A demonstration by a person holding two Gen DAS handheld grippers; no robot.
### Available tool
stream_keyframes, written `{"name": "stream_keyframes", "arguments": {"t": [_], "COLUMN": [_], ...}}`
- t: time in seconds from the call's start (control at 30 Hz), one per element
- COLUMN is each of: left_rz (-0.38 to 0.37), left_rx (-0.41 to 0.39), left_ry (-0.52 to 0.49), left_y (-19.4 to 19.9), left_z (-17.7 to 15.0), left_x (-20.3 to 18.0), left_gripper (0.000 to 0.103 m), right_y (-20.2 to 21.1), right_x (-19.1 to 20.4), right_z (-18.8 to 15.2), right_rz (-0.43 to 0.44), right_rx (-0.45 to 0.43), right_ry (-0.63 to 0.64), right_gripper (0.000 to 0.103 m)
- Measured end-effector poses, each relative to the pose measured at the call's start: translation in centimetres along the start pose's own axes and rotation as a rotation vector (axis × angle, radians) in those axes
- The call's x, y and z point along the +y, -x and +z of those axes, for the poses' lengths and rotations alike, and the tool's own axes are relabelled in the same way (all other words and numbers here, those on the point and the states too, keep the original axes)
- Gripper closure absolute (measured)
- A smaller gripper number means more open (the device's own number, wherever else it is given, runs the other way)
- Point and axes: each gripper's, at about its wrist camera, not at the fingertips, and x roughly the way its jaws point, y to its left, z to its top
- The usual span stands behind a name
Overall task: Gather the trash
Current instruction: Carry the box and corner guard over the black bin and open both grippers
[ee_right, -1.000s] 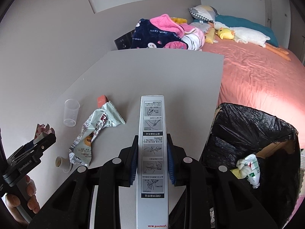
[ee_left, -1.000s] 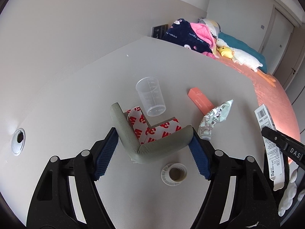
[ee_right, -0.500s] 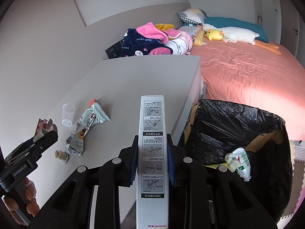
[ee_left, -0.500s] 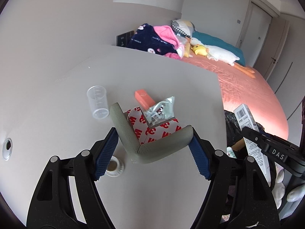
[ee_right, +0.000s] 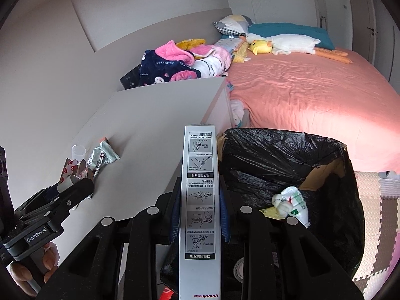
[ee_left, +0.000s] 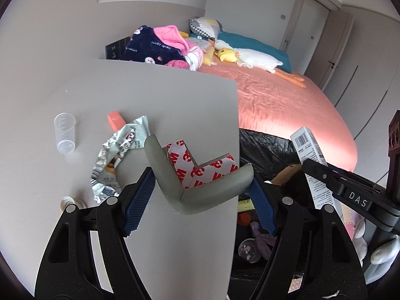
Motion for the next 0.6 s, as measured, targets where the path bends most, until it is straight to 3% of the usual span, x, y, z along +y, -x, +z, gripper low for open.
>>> {"name": "stream_keyframes", "arguments": {"t": [0.6], "left_rz": [-0.107], "left_rx": [0.034], "left_ry": [-0.1], "left_y": [-1.7], "left_z": [0.8], "left_x": [-5.9], "left_gripper": [0.031], "right_y": [3.7], "right_x": [-5.1], "right_z": [-0.1], "right_rz": [-0.072], "right_rx": [-0.057], "right_ry": [-0.05], "right_gripper": [0.075]}}
